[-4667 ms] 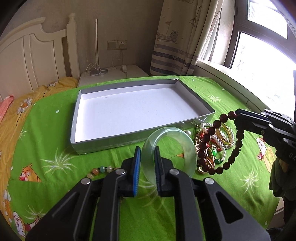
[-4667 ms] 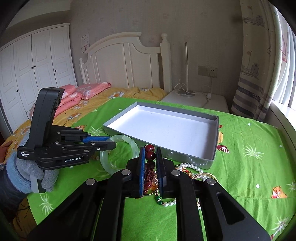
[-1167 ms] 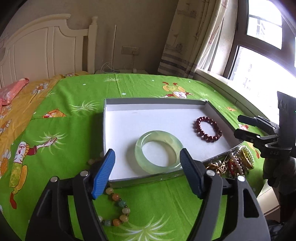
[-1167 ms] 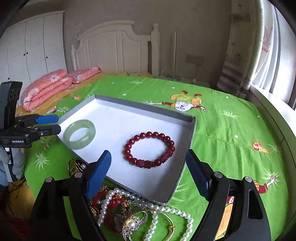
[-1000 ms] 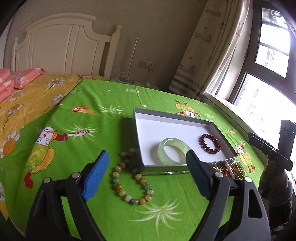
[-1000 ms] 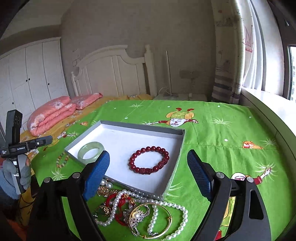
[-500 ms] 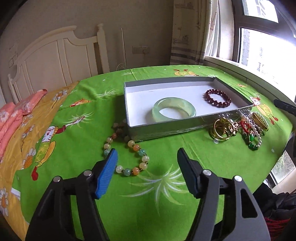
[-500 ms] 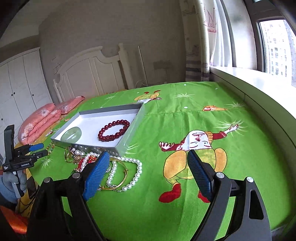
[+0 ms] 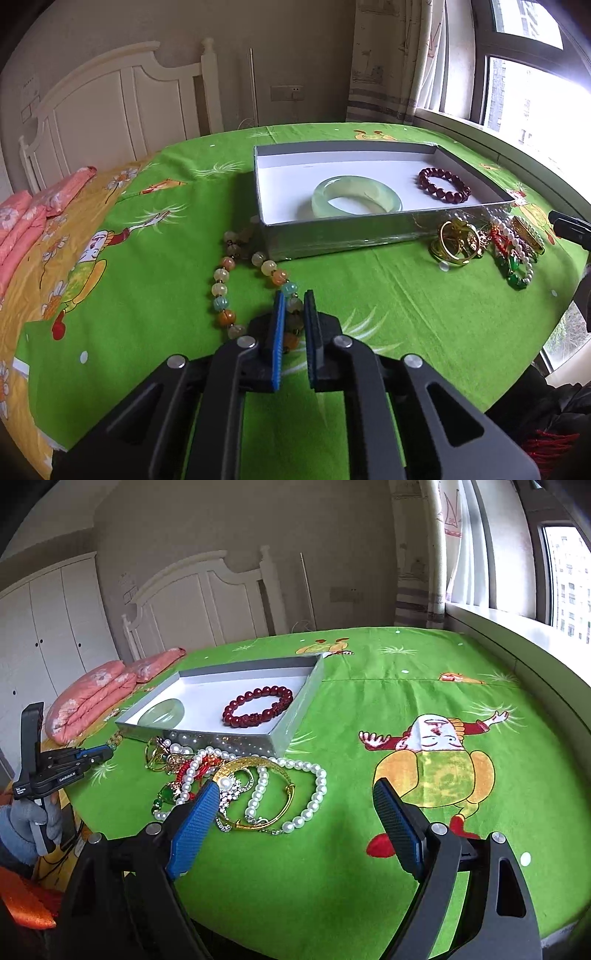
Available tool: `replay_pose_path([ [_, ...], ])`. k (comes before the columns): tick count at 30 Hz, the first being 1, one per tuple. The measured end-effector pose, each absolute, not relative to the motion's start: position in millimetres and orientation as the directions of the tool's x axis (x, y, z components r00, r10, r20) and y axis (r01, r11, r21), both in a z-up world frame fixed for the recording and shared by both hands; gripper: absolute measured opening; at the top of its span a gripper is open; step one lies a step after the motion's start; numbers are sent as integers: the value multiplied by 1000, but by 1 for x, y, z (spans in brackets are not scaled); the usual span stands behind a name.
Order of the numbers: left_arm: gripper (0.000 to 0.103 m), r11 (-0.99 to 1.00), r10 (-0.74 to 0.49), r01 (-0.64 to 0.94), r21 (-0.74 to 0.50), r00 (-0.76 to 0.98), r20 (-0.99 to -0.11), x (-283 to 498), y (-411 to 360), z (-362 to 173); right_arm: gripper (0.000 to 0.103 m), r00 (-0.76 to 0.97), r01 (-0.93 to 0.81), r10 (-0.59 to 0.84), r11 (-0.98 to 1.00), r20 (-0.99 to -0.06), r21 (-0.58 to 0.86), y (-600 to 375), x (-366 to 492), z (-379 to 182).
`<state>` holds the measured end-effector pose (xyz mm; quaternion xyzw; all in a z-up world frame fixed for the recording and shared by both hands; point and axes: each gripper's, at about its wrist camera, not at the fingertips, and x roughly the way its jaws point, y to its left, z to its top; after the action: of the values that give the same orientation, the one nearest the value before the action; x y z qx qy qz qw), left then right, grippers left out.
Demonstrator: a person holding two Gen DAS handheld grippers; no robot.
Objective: Organize jewelry
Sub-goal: 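Grasp the multicolour beaded bracelet with left tool while right tool grasps the gold bangle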
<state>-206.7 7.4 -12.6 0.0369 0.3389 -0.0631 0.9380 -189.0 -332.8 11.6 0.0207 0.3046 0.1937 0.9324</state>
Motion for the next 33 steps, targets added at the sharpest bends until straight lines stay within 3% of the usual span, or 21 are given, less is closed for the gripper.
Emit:
replay_pose_path([
  [4,9,989,-124,147,-16,768,-628,-220,4,-12,67,724,-403,381,910,-576,95,-309,-196,8],
  [8,9,982,-180,180,-64,765,-618,-237,-2,-12,44,709,-472,418,880,-568,57,-289,-205,8],
  [15,9,969,-237,229,-93,755,-612,-246,-18,-15,25,686,-510,414,860,-598,11,-269,-199,2],
  [22,11,964,-263,232,-130,749,-609,-245,-12,-16,17,667,-536,410,844,-622,-18,-269,-193,-3],
  [24,20,956,-291,243,-163,741,-606,-243,-11,-15,17,675,-547,396,835,-622,-62,-265,-195,-4],
  [27,23,961,-275,236,-145,743,-610,-242,-15,-15,15,692,-548,391,832,-606,-89,-264,-199,-2],
  [29,22,967,-243,232,-100,746,-619,-241,-23,-15,6,704,-554,409,827,-580,-90,-266,-204,0],
  [31,10,974,-204,222,-51,754,-624,-242,-27,-15,5,717,-545,408,833,-565,-91,-268,-207,4],
  [33,9,973,-208,228,-48,758,-618,-243,-27,-16,5,723,-538,411,839,-555,-80,-271,-207,6],
])
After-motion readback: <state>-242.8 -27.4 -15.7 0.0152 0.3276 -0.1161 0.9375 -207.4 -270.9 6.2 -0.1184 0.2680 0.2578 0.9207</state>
